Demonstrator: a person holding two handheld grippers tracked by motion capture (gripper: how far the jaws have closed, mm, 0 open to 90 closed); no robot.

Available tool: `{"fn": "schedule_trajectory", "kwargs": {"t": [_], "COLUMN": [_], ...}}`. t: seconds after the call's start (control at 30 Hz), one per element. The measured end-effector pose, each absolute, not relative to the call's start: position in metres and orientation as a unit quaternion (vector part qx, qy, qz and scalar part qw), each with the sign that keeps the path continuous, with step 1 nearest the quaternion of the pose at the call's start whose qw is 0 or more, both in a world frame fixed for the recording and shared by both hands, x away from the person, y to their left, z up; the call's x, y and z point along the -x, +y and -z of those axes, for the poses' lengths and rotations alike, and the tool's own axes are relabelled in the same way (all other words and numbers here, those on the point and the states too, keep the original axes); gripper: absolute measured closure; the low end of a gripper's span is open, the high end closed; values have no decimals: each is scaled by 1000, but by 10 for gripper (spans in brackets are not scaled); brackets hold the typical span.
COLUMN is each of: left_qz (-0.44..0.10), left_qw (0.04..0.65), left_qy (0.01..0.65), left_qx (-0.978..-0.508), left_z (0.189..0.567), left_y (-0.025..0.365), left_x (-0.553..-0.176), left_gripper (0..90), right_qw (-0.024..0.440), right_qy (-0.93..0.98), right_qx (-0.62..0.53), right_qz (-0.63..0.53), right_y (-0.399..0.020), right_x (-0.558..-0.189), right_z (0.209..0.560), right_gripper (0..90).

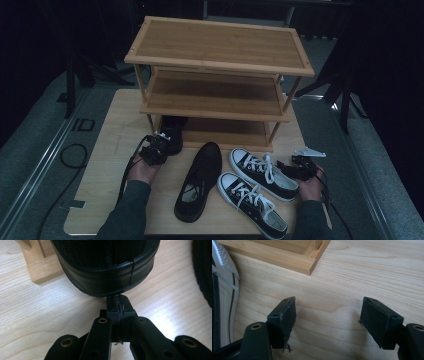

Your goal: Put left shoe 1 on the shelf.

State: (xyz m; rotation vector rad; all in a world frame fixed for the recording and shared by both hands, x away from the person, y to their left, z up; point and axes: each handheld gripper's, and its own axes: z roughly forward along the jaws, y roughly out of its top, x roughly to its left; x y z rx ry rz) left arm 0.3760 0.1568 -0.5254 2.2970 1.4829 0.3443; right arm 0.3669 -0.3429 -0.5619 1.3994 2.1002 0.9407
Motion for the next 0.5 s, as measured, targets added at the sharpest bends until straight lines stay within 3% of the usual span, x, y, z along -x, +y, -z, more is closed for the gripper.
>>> {"fn": "schedule_trajectory", "kwargs": {"t": [0.5], "left_qz": [-121], "left_qw": [191], "left_qy": [538], "left_qx": [-812], "left_z": [526], "left_y": [159], "left_x": [-388], "left_gripper": [890], "right_qw": [222], "right_qy": [760], "right_qx": [-507], "right_qz": [-340], "right_y": [-343], "right_x": [-367], "right_z": [562], "right_gripper": [285]}}
